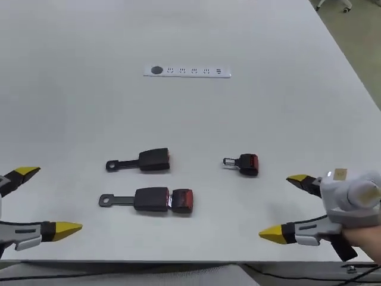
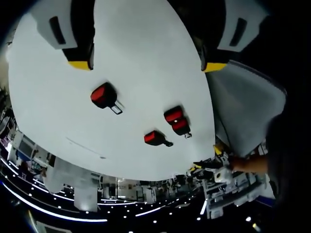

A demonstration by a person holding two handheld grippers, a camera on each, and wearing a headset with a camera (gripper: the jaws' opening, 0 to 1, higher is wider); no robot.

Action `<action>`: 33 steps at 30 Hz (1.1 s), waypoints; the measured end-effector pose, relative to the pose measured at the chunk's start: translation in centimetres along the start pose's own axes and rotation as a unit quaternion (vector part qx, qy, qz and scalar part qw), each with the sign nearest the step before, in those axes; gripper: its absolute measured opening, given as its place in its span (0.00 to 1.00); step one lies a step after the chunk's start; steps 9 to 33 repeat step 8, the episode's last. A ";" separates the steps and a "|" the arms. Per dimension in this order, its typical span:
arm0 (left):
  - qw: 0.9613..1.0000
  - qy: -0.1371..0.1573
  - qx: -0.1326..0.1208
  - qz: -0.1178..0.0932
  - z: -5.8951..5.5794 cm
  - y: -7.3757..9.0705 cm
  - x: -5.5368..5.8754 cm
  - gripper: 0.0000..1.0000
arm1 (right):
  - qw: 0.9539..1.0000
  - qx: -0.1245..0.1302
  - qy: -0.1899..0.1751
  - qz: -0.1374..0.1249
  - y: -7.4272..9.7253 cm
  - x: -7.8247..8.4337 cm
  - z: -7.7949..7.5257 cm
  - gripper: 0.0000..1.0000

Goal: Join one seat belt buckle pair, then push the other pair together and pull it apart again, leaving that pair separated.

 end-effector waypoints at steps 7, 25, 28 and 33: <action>0.999 -0.001 0.034 0.012 -1.7 -0.3 0.4 0.98 | 1.000 0.004 -0.010 -0.017 1.1 -1.0 0.2 0.92; 0.999 -0.001 0.036 0.011 -1.8 -0.2 0.3 0.98 | 1.000 0.005 -0.012 -0.016 1.4 -1.0 0.3 0.93; 0.999 -0.001 0.036 0.011 -1.8 -0.2 0.3 0.98 | 1.000 0.005 -0.012 -0.016 1.4 -1.0 0.3 0.93; 0.999 -0.001 0.036 0.011 -1.8 -0.2 0.3 0.98 | 1.000 0.005 -0.012 -0.016 1.4 -1.0 0.3 0.93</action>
Point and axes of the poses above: the centre of the closed fingertips' face, and the gripper's own axes: y roughly backward along the fingers, z roughly to its left, x roughly out of its underside, the point moved 1 cm from there along y, roughly backward along the fingers, and after that the axes turned 1 degree about z, right-handed, at the moved point
